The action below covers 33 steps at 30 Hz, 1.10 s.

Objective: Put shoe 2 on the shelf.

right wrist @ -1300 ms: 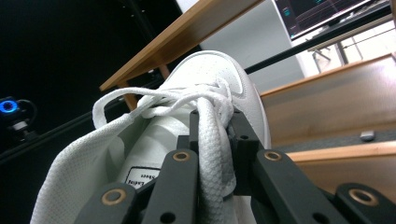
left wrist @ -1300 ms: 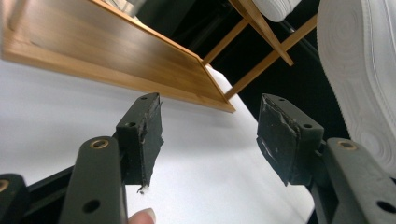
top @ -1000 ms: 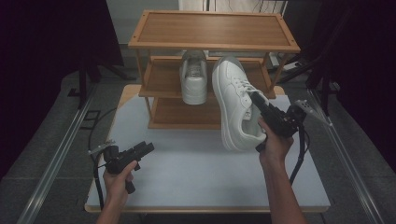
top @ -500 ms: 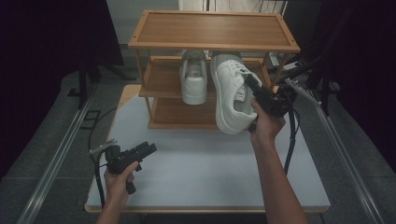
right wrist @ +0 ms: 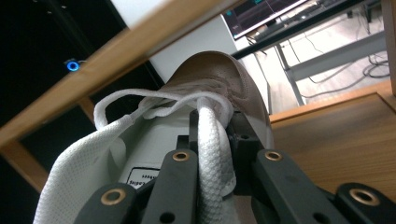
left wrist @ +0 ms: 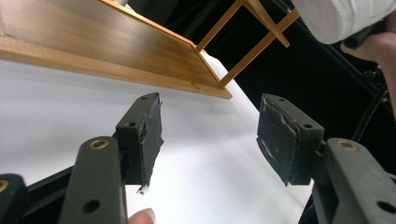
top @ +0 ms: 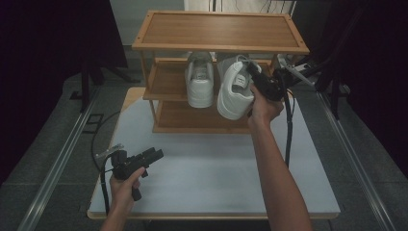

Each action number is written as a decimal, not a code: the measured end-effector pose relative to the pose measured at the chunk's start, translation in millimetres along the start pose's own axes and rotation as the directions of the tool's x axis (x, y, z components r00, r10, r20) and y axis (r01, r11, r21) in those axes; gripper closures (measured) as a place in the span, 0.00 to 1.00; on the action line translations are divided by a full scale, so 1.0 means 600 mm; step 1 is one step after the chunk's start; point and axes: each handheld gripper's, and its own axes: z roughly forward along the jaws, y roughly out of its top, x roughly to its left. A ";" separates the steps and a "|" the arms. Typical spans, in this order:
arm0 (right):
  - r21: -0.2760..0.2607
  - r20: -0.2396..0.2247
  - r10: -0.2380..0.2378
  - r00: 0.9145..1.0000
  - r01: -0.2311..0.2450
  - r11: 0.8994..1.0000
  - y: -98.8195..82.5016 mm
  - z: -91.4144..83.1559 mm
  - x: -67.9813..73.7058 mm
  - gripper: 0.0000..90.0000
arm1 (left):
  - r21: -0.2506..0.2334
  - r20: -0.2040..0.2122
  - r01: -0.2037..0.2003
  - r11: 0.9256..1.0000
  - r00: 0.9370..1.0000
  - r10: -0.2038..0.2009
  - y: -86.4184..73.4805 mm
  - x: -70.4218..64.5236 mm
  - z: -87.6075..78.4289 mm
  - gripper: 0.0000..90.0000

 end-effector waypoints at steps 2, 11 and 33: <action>0.008 0.016 0.004 1.000 -0.004 1.000 -0.002 0.012 -0.003 0.91 | 0.002 0.002 0.002 1.000 1.000 -0.002 0.000 0.001 0.001 0.44; 0.030 0.053 0.029 0.998 -0.031 0.999 -0.002 0.060 -0.009 0.90 | -0.005 0.001 0.012 1.000 1.000 -0.012 0.001 0.005 -0.002 0.44; 0.053 -0.035 0.025 0.999 -0.023 0.998 -0.010 0.091 -0.023 0.59 | 0.004 0.015 0.013 1.000 1.000 -0.013 -0.001 0.002 0.003 0.44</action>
